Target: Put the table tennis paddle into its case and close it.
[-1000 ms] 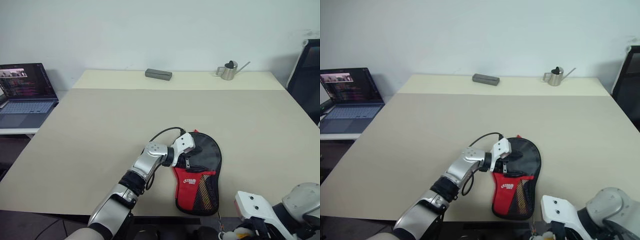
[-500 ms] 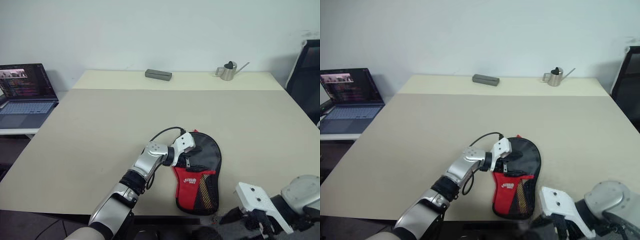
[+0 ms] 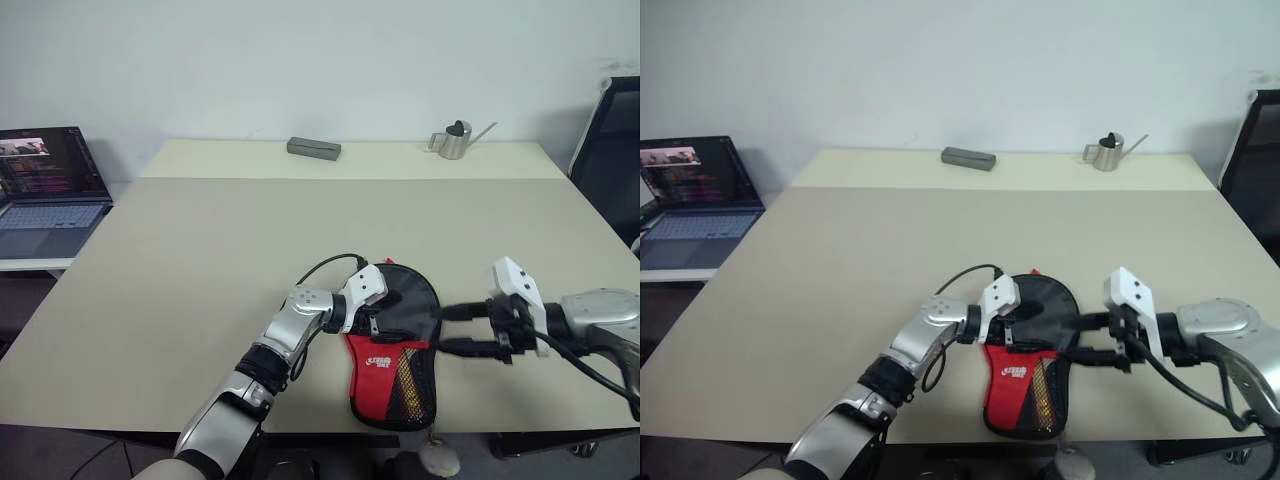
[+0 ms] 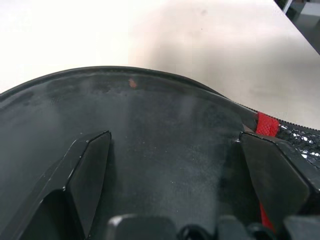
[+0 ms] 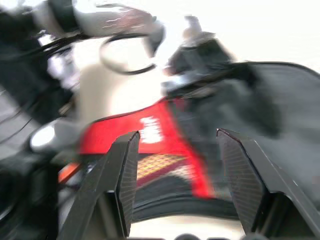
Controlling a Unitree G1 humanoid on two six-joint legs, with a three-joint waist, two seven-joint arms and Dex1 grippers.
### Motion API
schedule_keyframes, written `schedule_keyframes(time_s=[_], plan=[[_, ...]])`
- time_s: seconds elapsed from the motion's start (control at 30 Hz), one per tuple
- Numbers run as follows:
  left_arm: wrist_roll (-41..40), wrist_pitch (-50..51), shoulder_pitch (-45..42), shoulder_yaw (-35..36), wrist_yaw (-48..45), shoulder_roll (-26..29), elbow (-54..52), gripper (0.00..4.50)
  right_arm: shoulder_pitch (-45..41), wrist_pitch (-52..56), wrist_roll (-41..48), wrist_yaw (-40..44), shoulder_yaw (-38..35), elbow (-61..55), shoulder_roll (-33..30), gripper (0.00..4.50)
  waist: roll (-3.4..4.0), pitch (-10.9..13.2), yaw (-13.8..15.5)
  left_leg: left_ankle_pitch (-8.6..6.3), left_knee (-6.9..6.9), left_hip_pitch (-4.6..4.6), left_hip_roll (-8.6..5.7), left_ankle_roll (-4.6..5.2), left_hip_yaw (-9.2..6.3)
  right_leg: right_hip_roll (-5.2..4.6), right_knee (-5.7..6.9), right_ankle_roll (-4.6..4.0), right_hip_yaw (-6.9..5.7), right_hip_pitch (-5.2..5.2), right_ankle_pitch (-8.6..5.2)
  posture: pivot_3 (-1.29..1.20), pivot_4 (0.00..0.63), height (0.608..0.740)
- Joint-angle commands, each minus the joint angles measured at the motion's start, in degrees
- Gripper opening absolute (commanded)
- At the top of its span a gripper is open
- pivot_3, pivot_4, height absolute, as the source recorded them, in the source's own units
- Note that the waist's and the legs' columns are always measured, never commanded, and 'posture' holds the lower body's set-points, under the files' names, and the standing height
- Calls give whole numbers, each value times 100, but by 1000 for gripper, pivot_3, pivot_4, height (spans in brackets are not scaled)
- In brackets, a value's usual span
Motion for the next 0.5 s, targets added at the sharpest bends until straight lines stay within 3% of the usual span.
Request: schedule_keyframes(time_s=[0.03, 0.33, 0.5], plan=[[-146, 575, 346, 94, -135, 319, -532, 4500, -407, -148, -66, -97, -84, 434, 289, 2684, -3, 16, -60, 0, -1, -2, -1, -1, 0, 4, 6, -2, 2, -7, -1, 0, 150, 740], [-1672, 1901, 947, 1390, -300, 1387, -3039, 4500, -1069, -1052, -764, -110, 107, 1682, 1108, 2684, 11, 106, -107, 2, 12, -73, 6, -31, -3, 14, 82, -65, 4, -107, -11, 0, 150, 740], [-2109, 2129, 1334, 2206, -69, 2019, -3499, 4500, -1367, -1437, -1011, 12, 166, 2323, 1393, 2684, 10, 133, -117, 2, 12, -71, 6, -31, -3, 11, 82, -66, 9, -105, -11, 0, 150, 740]])
